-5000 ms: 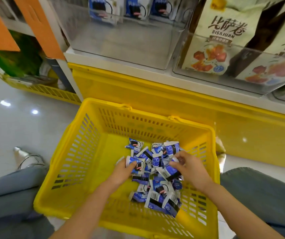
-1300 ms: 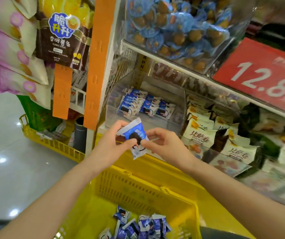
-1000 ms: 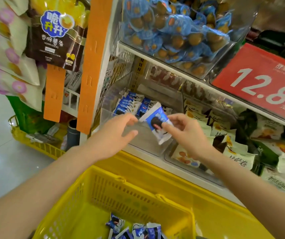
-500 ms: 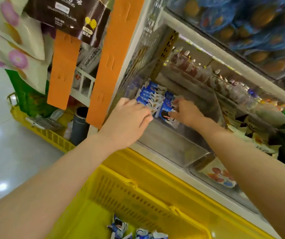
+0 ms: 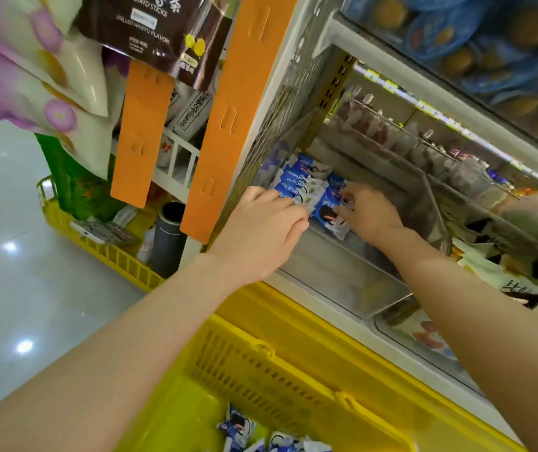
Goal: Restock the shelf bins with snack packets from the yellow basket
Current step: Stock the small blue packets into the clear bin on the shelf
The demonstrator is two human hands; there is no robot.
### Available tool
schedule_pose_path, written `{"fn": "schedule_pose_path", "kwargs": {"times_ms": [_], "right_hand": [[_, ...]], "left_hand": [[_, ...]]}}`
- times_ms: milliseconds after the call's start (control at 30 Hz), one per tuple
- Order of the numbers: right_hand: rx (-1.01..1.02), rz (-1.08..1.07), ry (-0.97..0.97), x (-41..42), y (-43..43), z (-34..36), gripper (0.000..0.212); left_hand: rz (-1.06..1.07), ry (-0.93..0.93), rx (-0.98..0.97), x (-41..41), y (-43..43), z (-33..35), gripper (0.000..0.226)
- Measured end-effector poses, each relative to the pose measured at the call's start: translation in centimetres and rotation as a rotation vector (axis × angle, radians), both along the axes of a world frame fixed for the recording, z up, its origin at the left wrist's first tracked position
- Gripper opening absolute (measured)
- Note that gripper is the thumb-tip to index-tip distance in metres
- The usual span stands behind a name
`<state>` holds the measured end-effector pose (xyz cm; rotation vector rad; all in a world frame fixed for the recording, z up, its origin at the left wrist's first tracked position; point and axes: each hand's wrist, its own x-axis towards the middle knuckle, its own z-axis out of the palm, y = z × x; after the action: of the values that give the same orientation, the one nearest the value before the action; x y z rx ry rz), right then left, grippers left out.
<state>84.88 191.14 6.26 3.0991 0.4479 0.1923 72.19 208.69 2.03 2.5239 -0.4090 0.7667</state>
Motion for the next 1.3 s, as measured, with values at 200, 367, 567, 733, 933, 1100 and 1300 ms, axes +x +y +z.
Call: {"fn": "schedule_pose_path", "kwargs": {"times_ms": [200,367,567,733,933,1100,1300], "right_hand": [[0.386,0.075,-0.019,-8.2,-0.8,0.7,0.035],[0.155,0.166,-0.067,-14.9,-4.4,-1.1,0.042],[0.163,0.242,-0.230,-20.4,-8.1,-4.2,0.045],[0.243,0.246,-0.164,-24.4,-10.5,-10.5,0.035],[0.170,0.038,0.425,-26.4,-12.6,-20.9,0.036],[0.296,-0.135,0.833,-27.3,-13.8,-27.9,0.049],[0.192,-0.065,0.924,-27.1,-13.7,-32.5,0.060]], "left_hand": [[0.010,0.126,0.067,-1.0,-0.2,1.1,0.029],[0.017,0.205,0.157,-2.5,-0.8,1.8,0.035],[-0.021,0.193,0.118,-5.9,-3.1,1.7,0.041],[-0.118,0.178,0.070,-8.9,-6.5,-2.3,0.031],[-0.203,0.660,0.183,-11.1,-9.3,-14.2,0.032],[-0.207,1.029,0.160,-12.6,-10.0,-24.4,0.030],[-0.120,1.360,-0.063,-12.8,-11.9,-31.7,0.045]]}}
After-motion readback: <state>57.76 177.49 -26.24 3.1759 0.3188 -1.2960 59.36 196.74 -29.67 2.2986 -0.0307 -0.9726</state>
